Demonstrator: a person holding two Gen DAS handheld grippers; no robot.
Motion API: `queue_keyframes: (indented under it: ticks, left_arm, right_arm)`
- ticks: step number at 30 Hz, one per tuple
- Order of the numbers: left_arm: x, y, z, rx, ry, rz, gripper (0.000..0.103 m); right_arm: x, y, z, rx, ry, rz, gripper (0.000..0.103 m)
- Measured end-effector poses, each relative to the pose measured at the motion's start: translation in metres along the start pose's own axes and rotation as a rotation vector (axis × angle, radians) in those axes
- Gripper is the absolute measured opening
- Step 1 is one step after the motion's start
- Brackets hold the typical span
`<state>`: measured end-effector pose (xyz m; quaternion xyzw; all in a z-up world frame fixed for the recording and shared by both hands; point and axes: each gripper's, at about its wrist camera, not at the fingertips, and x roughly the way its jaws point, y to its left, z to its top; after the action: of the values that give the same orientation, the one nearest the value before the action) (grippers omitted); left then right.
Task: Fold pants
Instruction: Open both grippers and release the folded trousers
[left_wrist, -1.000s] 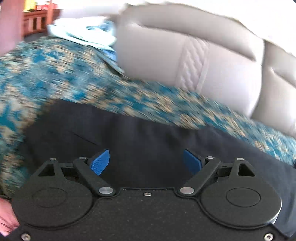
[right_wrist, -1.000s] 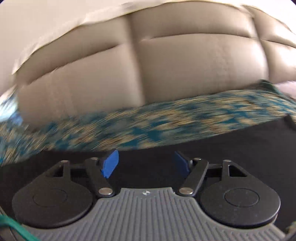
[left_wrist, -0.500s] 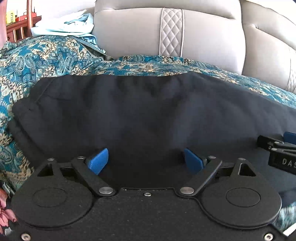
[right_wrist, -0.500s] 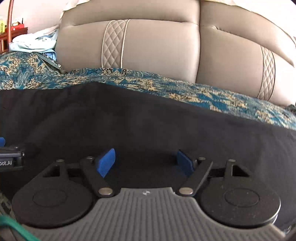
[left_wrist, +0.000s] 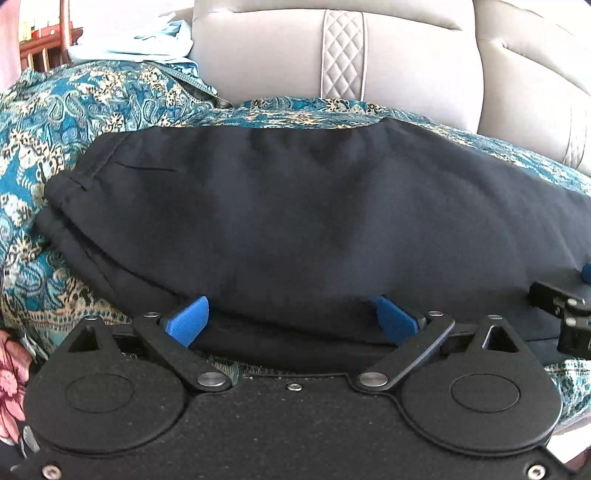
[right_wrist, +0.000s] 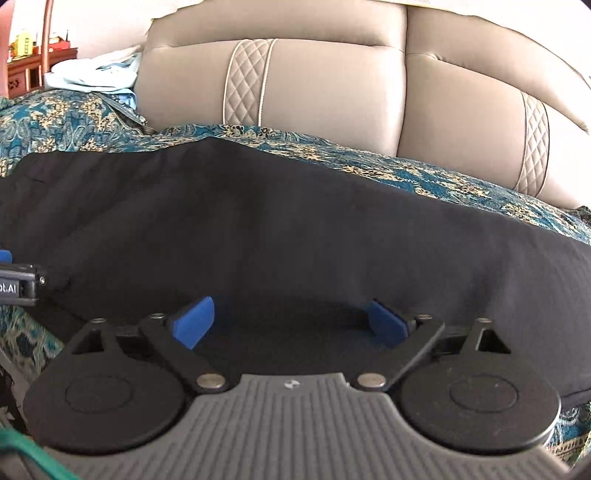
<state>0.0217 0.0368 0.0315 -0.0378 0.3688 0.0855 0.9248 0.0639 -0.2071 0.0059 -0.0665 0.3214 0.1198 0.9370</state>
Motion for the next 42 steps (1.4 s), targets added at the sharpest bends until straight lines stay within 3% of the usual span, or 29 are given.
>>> queue_keyframes:
  ticks: [5, 7, 8, 9, 13, 19, 23, 26, 33, 38, 42]
  left_arm:
    - [-0.003, 0.0, 0.0, 0.009, 0.006, 0.001, 0.098]
    - [-0.009, -0.003, 0.003, 0.006, 0.012, 0.004, 0.091]
    - [-0.013, -0.005, 0.008, 0.005, -0.002, -0.019, 0.082]
    - [-0.016, -0.008, 0.012, 0.008, -0.024, -0.047, 0.081]
    - [-0.023, -0.036, 0.028, 0.075, -0.112, -0.114, 0.081]
    - [-0.009, -0.07, 0.016, 0.191, -0.086, -0.127, 0.081]
    - [-0.003, -0.068, 0.002, 0.196, -0.053, -0.139, 0.082]
    - [-0.003, -0.063, 0.0, 0.192, -0.032, -0.147, 0.083]
    - [-0.008, -0.062, -0.003, 0.181, -0.005, -0.139, 0.085]
    - [-0.008, -0.062, -0.002, 0.171, 0.011, -0.134, 0.088]
    - [-0.006, -0.065, 0.0, 0.161, 0.02, -0.116, 0.092]
  right_arm:
    - [-0.008, -0.001, -0.009, -0.023, -0.002, 0.02, 0.102]
    - [-0.011, -0.003, -0.011, -0.024, -0.003, 0.029, 0.103]
    - [-0.012, -0.003, -0.012, -0.021, -0.005, 0.034, 0.103]
    - [-0.012, -0.004, -0.013, -0.017, -0.007, 0.041, 0.103]
    - [-0.016, -0.01, -0.016, -0.015, -0.019, 0.078, 0.103]
    - [-0.029, -0.036, -0.024, 0.061, -0.029, 0.091, 0.103]
    - [-0.035, -0.081, -0.029, 0.183, -0.024, -0.028, 0.103]
    - [-0.041, -0.136, -0.035, 0.383, -0.019, -0.159, 0.103]
    - [-0.063, -0.283, -0.042, 0.862, -0.039, -0.335, 0.1]
    - [-0.076, -0.345, -0.05, 1.009, -0.048, -0.494, 0.1]
    - [-0.093, -0.368, -0.066, 1.124, -0.104, -0.567, 0.1]
